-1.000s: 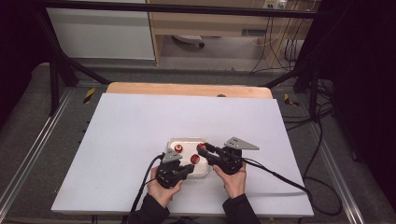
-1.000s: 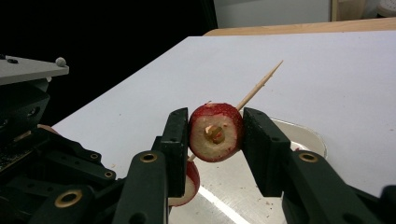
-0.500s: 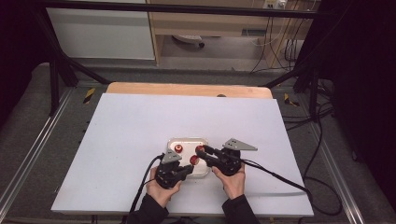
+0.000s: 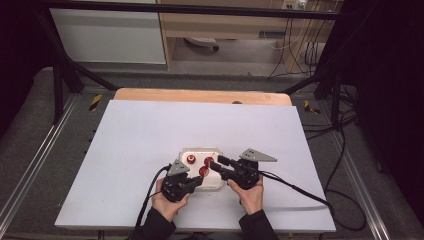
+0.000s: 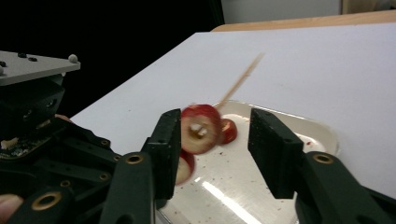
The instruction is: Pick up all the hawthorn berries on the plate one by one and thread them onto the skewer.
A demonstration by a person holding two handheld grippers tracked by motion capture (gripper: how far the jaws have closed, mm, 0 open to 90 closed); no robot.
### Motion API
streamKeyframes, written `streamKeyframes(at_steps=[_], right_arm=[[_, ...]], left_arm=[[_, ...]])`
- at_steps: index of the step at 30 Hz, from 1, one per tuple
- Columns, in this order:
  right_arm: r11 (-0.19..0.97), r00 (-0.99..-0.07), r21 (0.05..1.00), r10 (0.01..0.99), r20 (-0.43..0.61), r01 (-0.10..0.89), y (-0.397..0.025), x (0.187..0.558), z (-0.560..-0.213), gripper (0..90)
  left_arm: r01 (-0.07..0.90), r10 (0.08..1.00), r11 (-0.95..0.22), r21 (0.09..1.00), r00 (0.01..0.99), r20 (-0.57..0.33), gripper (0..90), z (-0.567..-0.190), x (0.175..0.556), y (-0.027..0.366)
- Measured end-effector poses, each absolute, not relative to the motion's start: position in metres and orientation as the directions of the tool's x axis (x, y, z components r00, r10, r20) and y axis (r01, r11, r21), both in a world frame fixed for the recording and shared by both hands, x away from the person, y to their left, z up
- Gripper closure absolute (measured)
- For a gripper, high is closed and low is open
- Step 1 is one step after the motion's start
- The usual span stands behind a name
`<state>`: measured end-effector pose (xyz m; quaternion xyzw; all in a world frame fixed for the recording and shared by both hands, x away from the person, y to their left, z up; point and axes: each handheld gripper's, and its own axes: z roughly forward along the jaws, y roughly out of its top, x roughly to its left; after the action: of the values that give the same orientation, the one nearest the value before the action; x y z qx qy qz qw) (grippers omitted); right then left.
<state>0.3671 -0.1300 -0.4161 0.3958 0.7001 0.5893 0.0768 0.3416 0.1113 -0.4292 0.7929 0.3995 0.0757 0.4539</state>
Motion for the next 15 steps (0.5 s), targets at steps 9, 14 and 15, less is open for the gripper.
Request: streamKeyframes(at_steps=[9,14,15], right_arm=[[0.051,-0.656,0.876,0.685,0.318,0.479,-0.137,0.377,-0.418,32.7],[0.105,-0.653,0.859,0.696,0.297,0.502,-0.139,0.382,-0.419,22.7],[0.113,-0.654,0.855,0.697,0.294,0.506,-0.14,0.383,-0.419,21.0]], left_arm=[[0.525,0.692,-0.32,0.789,0.698,-0.184,88.4,-0.428,0.339,0.143],[0.509,0.699,-0.35,0.786,0.701,-0.143,88.2,-0.427,0.337,0.162],[0.507,0.7,-0.353,0.786,0.7,-0.137,88.3,-0.427,0.336,0.166]])
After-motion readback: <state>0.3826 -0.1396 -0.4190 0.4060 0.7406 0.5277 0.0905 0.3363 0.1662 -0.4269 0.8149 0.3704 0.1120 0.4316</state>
